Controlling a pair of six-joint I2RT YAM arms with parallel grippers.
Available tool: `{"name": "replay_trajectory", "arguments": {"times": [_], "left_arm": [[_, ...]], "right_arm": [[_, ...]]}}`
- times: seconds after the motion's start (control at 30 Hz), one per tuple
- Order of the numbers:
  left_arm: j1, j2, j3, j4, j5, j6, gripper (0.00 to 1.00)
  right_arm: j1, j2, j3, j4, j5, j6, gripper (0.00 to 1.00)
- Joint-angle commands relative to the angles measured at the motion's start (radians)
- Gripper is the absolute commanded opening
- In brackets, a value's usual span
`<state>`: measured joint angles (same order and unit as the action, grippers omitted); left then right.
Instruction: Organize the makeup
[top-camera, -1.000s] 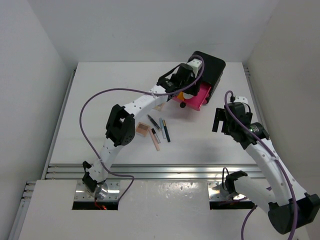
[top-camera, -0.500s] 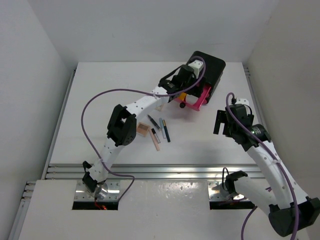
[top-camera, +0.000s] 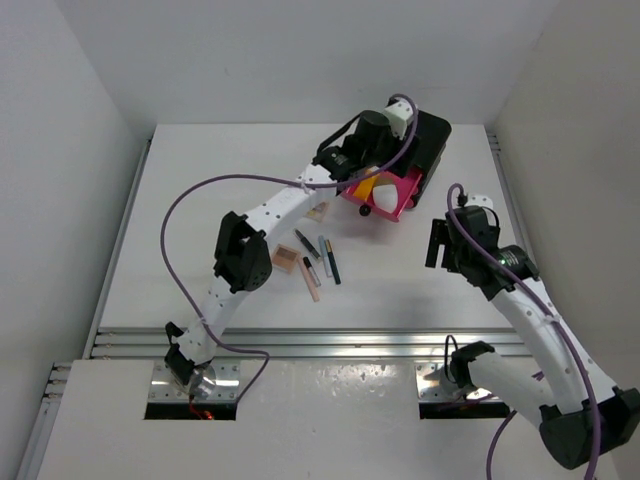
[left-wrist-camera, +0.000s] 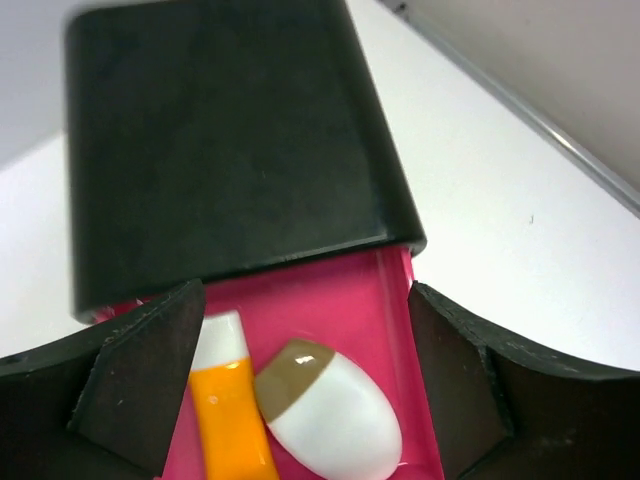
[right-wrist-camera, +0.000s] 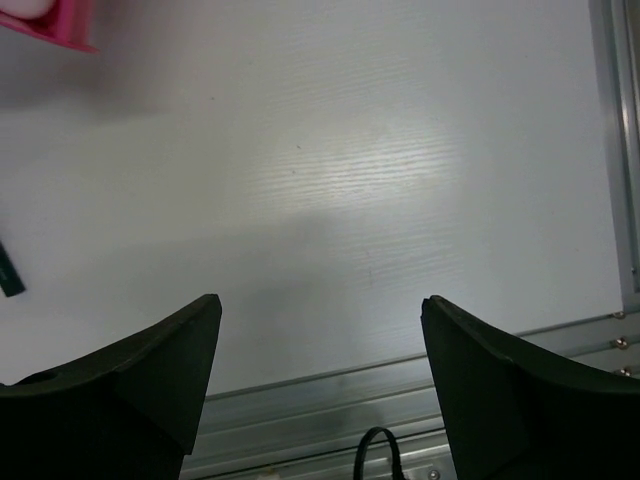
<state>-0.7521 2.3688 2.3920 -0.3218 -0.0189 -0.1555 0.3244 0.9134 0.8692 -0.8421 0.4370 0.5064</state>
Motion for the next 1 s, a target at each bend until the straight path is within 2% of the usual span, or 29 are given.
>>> {"name": "replay_trajectory", "arguments": {"times": [0.0,0.03,0.07,0.1,0.2,0.23,0.3,0.33,0.43,0.53,0.67,0.87,0.97], "left_arm": [[0.025,-0.104,0.068,-0.005,-0.004,0.068,0.84],[0.039,-0.135,0.068,-0.032,-0.004,0.068,0.75],[0.054,-0.149,0.068,-0.051,-0.004,0.068,0.75],[0.091,-0.167,0.068,-0.071,-0.004,0.077,0.66],[0.184,-0.273,-0.028,-0.138,0.02,0.086,0.6],[0.21,-0.339,-0.118,-0.158,0.02,0.086,0.59],[0.293,-0.402,-0.248,-0.181,0.049,0.086,0.59],[0.321,-0.431,-0.249,-0.192,0.05,0.096,0.59],[0.422,-0.544,-0.466,-0.204,0.089,0.119,0.6],[0.5,-0.609,-0.607,-0.204,0.117,0.1,0.61],[0.563,-0.672,-0.736,-0.172,0.158,0.036,0.61],[0.615,-0.691,-0.795,-0.129,0.22,0.024,0.61],[0.638,-0.691,-0.806,-0.12,0.229,0.014,0.61]], "right_arm": [[0.057,0.028,0.057,0.083,0.037,0.082,0.81],[0.091,0.059,0.06,0.128,0.066,0.113,0.76],[0.109,0.076,0.065,0.147,0.092,0.135,0.74],[0.148,0.093,0.076,0.181,0.106,0.145,0.72],[0.253,0.203,0.134,0.236,0.195,0.195,0.71],[0.289,0.284,0.166,0.247,0.209,0.225,0.72],[0.346,0.361,0.221,0.273,0.259,0.253,0.75],[0.346,0.384,0.237,0.273,0.27,0.253,0.75],[0.389,0.487,0.278,0.32,0.335,0.325,0.76],[0.401,0.57,0.298,0.368,0.353,0.382,0.76],[0.416,0.662,0.356,0.35,0.387,0.451,0.74],[0.404,0.809,0.396,0.47,0.411,0.449,0.7],[0.401,0.857,0.436,0.469,0.42,0.463,0.69]]}}
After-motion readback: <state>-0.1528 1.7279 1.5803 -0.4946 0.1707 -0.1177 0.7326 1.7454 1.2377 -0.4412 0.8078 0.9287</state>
